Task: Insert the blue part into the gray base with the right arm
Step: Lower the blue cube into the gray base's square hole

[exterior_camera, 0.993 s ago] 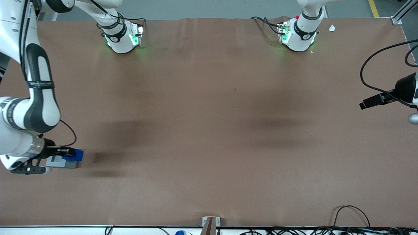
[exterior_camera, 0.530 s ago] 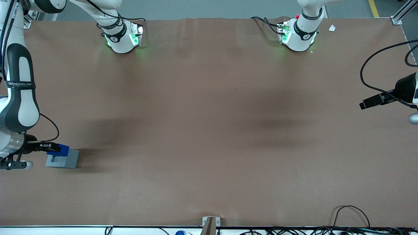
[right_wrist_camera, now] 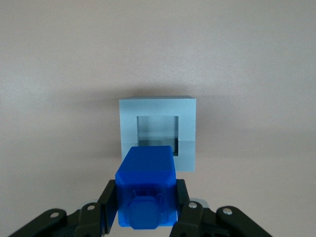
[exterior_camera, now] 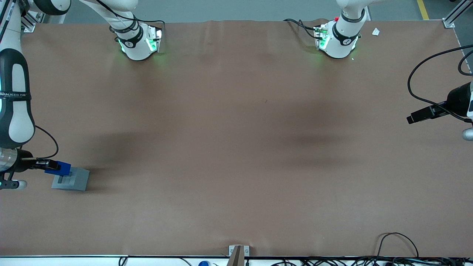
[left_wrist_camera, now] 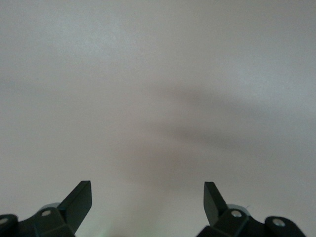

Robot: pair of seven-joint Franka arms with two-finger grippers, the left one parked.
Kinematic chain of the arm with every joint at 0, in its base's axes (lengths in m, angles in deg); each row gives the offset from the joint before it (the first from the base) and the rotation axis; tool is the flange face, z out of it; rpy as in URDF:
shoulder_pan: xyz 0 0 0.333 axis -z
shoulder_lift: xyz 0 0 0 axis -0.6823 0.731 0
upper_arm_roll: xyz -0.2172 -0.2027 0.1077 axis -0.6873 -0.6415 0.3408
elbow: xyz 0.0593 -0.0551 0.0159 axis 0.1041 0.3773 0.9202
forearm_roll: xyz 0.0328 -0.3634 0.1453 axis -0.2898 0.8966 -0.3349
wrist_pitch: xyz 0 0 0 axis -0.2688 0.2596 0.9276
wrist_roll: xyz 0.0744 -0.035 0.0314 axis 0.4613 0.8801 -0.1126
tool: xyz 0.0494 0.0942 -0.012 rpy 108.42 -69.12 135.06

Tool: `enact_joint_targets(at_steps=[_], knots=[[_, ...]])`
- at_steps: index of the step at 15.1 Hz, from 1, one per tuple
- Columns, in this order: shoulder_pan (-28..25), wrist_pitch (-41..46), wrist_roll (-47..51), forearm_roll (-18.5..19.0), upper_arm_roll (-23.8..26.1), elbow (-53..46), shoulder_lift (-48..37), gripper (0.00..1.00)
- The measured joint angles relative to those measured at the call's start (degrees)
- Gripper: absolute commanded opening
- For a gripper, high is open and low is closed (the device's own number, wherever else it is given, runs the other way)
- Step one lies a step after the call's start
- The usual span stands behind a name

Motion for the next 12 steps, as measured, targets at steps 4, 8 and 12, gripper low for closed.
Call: enact_joint_targets(at_steps=[4,8,12], knots=[[-0.01,-0.92,0.9,0.0,0.29,-1.26,1.73,0.0],[0.0,-3.36,1.26,0.0,0.32,-2.54,3.61,0.0],[0.0,-3.83,1.38,-0.01,0.32,-2.7,4.1,0.0]])
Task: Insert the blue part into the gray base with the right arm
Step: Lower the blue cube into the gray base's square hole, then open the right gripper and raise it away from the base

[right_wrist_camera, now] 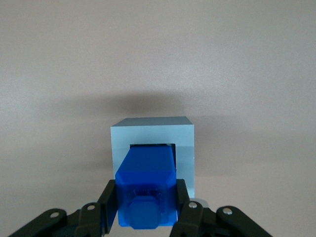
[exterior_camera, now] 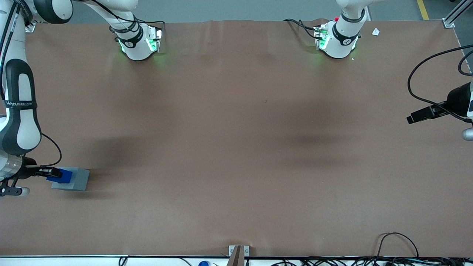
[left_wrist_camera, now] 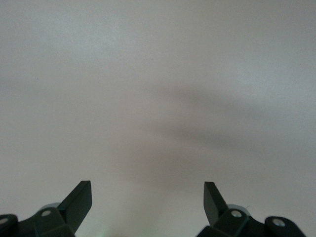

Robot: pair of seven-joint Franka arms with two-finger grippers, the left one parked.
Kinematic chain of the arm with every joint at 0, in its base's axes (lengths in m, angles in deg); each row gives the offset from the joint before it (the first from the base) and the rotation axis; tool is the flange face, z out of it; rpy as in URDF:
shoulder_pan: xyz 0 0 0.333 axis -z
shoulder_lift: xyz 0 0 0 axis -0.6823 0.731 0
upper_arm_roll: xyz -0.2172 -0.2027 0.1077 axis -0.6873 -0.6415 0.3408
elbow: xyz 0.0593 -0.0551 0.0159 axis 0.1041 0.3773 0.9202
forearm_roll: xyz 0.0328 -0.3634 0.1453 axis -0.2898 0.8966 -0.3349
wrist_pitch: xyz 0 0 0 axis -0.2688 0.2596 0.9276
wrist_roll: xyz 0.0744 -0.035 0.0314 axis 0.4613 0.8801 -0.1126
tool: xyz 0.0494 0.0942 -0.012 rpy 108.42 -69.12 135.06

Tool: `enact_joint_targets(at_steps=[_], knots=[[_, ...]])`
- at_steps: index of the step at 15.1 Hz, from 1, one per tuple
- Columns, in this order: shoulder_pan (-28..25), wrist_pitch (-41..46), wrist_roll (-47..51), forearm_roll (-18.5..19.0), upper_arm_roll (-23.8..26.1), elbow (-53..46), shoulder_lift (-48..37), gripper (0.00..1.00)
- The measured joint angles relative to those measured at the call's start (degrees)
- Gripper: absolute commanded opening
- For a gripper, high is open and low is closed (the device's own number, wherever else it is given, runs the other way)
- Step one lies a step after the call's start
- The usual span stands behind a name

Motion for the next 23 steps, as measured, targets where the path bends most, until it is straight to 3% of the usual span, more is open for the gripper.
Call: enact_joint_targets(at_steps=[7,8,11,12,18,23], knots=[[0.3,-0.09,0.28,-0.47,-0.08,-0.63,1.3,0.02],[0.31,-0.13,0.3,-0.47,-0.08,-0.65,1.32,0.13],[0.32,-0.38,0.3,-0.47,-0.09,-0.68,1.33,0.85],[0.39,-1.5,0.3,-0.47,-0.11,-0.66,1.39,0.97],[1.34,-6.11,-0.45,-0.47,-0.03,-0.37,2.19,1.0],[1.07,-0.32,-0.46,-0.49,0.72,-1.88,1.31,1.0]])
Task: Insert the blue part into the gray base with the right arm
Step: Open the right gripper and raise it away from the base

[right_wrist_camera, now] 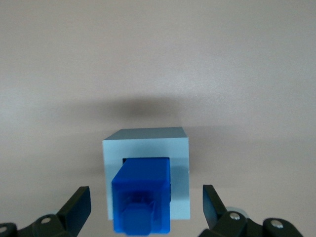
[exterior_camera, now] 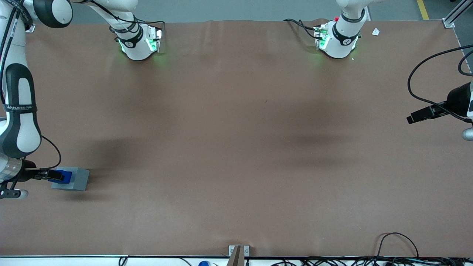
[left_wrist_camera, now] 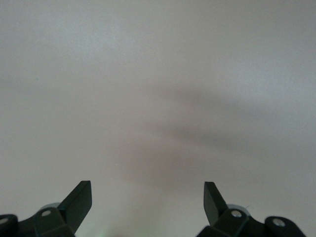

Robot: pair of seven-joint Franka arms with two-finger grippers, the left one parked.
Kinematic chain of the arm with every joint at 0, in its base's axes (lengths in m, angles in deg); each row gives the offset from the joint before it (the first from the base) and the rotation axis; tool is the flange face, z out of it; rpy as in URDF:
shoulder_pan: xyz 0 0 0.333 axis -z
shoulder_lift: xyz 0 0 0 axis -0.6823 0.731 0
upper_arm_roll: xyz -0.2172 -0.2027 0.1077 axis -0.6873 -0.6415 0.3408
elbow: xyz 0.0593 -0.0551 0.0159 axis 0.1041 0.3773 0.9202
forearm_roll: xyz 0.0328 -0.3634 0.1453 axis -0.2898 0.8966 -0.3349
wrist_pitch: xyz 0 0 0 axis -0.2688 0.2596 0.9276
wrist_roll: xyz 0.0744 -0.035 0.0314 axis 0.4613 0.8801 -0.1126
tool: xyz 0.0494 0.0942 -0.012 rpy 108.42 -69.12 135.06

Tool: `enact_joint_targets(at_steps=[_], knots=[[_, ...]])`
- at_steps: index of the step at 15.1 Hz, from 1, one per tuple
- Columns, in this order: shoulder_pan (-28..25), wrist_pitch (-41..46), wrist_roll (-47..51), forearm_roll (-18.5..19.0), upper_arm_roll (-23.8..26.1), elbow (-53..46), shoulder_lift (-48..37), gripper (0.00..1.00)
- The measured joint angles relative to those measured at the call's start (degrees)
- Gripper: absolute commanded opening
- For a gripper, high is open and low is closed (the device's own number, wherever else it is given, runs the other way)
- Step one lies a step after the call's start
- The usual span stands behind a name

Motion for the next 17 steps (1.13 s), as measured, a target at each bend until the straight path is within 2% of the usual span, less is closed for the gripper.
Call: enact_joint_targets(at_steps=[5,9,17], knots=[[-0.05,12.17,0.02,-0.54,0.71,-0.96,-6.94,1.0],[-1.46,26.55,-0.07,-0.76,1.06,-1.32,-14.72,1.0],[-7.41,39.79,10.21,-0.01,1.12,-1.15,-30.78,1.0]])
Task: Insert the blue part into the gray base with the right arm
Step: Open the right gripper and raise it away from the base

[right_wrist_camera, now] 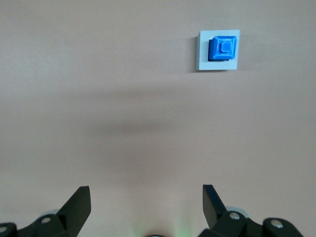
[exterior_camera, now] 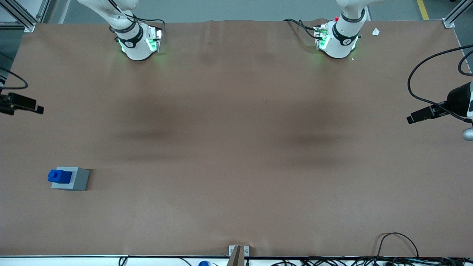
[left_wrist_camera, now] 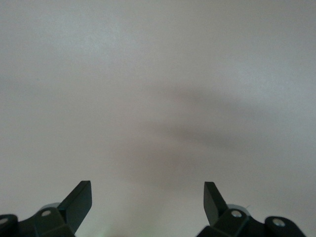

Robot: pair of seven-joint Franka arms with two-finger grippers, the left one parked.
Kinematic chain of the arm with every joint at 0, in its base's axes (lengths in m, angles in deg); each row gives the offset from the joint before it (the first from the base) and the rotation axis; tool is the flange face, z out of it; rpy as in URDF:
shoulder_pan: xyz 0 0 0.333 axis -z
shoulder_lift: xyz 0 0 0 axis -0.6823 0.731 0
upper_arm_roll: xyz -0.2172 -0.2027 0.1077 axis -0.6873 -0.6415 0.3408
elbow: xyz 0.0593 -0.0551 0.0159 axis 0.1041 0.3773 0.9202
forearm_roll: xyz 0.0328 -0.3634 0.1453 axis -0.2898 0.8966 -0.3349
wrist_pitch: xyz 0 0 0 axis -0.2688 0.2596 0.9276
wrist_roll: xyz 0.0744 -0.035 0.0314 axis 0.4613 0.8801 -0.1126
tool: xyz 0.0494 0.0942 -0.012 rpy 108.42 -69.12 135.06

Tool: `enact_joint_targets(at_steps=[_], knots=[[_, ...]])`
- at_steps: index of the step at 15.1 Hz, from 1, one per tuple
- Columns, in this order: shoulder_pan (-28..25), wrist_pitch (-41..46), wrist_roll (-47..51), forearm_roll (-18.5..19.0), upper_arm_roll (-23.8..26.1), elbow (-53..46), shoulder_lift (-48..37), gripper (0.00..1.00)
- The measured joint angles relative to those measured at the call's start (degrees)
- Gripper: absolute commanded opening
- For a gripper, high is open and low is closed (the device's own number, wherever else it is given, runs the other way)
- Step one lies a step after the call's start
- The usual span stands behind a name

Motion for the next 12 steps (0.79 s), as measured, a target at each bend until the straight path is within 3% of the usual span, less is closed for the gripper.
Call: enact_joint_targets(at_steps=[5,12], knots=[[-6.64,-3.98,9.11,2.97,0.43,8.23,-9.44,1.0],[-7.14,-11.29,9.47,4.59,0.0,14.77,-11.98,1.0]])
